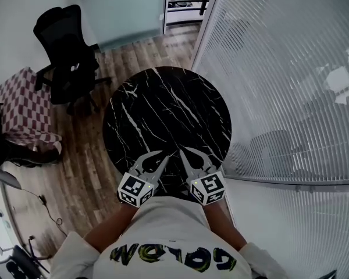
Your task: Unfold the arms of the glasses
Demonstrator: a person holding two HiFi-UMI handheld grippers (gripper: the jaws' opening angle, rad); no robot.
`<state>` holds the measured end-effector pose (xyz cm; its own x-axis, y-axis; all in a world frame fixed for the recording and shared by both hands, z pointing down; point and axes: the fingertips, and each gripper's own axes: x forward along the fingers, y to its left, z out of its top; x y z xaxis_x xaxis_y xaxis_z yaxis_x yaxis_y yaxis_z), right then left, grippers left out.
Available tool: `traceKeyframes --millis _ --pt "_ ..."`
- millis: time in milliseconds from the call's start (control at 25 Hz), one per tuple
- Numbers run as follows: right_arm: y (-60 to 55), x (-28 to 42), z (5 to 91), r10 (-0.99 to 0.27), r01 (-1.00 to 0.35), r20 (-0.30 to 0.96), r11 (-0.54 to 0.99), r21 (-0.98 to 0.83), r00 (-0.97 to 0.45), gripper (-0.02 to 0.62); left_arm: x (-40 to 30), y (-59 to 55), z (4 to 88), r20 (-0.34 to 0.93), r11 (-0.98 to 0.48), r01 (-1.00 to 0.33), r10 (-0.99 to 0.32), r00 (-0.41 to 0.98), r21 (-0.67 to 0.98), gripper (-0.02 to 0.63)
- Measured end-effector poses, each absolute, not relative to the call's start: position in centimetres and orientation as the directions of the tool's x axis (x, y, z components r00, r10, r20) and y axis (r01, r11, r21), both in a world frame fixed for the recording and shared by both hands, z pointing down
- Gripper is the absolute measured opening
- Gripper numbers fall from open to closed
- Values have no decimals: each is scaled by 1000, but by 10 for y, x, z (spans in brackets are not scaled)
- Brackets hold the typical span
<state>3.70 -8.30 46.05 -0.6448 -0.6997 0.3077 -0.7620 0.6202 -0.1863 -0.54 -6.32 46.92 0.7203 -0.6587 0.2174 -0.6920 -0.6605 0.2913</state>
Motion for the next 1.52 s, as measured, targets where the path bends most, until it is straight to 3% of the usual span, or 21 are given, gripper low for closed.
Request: traceKeyframes --millis 520,1520 --pt "-46 43 360 -762 -771 119 622 -136 -636 2 5 -44 368 36 -695 -672 -688 725 257 2" --pt "-34 47 359 -769 -775 100 618 -133 -631 0 21 -34 374 66 -690 -684 -691 720 237 2"
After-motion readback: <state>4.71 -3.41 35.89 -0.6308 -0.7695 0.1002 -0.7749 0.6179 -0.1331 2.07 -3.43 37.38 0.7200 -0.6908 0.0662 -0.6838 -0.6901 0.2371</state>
